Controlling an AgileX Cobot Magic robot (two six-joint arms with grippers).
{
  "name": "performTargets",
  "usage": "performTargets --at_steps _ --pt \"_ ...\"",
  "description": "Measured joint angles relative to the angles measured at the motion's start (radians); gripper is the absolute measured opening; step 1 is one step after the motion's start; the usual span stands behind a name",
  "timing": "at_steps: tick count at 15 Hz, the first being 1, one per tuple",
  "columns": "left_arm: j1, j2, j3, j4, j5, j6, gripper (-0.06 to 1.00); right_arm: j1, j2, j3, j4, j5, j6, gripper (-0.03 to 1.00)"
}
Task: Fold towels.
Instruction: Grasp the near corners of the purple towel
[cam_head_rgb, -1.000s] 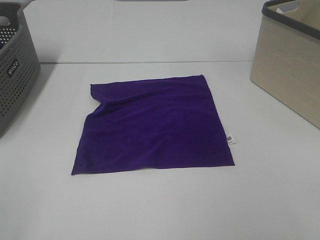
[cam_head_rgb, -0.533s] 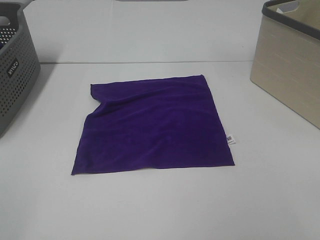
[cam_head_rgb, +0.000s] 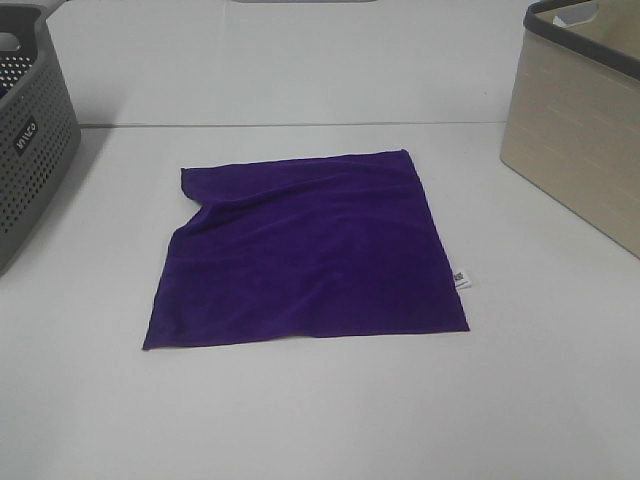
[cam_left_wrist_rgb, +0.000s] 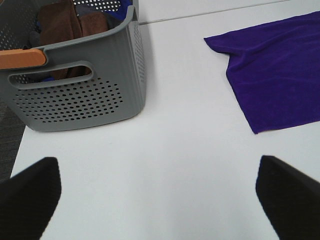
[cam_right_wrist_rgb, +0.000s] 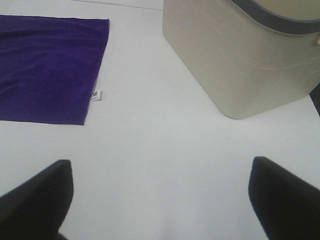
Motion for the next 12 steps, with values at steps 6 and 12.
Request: performTargets --at_steps 6,12 --pt "0.000 0.000 0.000 0.000 0.000 0.000 0.99 0.000 0.000 0.000 0.000 0.000 0.000 0.92" --pt "0.000 0.118 -0.078 0.001 0.044 -0.022 0.99 0.000 0.162 -0.058 0.001 0.041 0.020 0.92"
